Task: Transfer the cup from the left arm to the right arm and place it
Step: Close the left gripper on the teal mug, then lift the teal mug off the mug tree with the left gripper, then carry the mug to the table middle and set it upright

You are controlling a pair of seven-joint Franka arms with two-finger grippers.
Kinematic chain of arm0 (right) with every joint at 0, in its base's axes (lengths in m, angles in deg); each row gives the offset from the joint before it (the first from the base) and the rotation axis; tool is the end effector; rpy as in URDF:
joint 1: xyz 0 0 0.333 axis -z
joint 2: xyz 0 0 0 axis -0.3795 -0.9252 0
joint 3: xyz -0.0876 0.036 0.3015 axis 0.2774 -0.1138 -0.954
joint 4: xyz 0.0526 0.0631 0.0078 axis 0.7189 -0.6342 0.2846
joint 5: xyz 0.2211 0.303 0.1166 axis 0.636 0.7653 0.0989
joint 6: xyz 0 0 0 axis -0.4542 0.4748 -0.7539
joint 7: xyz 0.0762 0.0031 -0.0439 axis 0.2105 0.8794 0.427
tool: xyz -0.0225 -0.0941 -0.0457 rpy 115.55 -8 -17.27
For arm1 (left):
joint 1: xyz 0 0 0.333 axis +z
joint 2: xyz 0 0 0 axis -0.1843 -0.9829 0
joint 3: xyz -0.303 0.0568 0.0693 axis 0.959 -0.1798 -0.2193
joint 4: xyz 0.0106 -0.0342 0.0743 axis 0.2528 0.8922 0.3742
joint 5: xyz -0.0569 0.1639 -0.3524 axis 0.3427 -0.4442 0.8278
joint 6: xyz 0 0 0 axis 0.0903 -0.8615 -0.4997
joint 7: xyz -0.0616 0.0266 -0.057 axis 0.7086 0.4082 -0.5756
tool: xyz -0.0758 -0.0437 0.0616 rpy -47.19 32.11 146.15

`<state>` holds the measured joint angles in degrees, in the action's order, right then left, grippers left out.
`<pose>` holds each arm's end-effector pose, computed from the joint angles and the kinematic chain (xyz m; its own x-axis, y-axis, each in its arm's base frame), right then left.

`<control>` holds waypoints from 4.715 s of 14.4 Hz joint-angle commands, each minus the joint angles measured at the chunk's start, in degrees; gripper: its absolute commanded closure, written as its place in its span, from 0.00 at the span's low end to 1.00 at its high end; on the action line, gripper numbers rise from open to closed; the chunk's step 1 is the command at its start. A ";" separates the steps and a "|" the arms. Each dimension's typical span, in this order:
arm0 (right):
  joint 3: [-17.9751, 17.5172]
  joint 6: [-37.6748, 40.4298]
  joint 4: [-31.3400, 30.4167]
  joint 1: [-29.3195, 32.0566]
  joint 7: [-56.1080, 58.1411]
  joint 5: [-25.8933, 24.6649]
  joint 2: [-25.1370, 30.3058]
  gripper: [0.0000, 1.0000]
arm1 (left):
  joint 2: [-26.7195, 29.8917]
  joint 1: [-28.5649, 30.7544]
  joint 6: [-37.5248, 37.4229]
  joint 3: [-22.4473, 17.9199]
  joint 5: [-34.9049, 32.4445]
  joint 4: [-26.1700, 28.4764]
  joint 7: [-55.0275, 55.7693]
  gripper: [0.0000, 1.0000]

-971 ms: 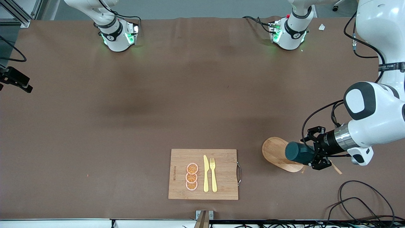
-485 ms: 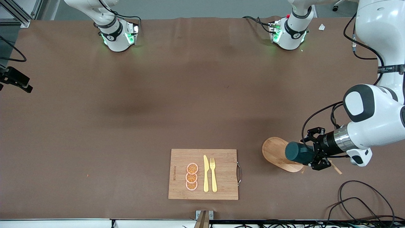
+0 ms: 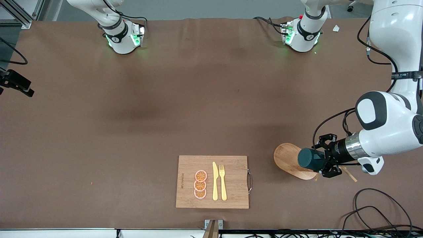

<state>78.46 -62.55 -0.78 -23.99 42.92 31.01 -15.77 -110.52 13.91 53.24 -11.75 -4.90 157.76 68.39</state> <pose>0.5512 -0.0527 0.6438 0.9923 -0.0765 0.0974 -0.0794 -0.9965 0.0256 0.7186 -0.0825 0.3806 0.1527 0.9286 -0.3381 0.9859 -0.1196 0.1169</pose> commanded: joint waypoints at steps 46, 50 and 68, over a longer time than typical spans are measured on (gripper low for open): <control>-0.16 -0.14 -0.65 0.11 -0.37 -0.31 0.88 0.00 | 2.87 -16.45 -1.29 0.45 -15.22 -3.36 1.03 0.21; -0.16 -0.14 -0.65 0.11 -0.37 -0.31 0.88 0.00 | -0.38 -25.15 0.98 0.01 -26.21 -4.68 5.06 0.21; 0.10 0.12 -0.30 0.46 -0.46 1.61 0.53 0.00 | -21.56 -55.93 -12.00 -0.96 -87.49 -4.06 29.33 0.20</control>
<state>78.79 -62.48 -0.81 -23.96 42.92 31.32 -15.77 -130.84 -39.22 45.49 -11.84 -89.14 154.99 97.42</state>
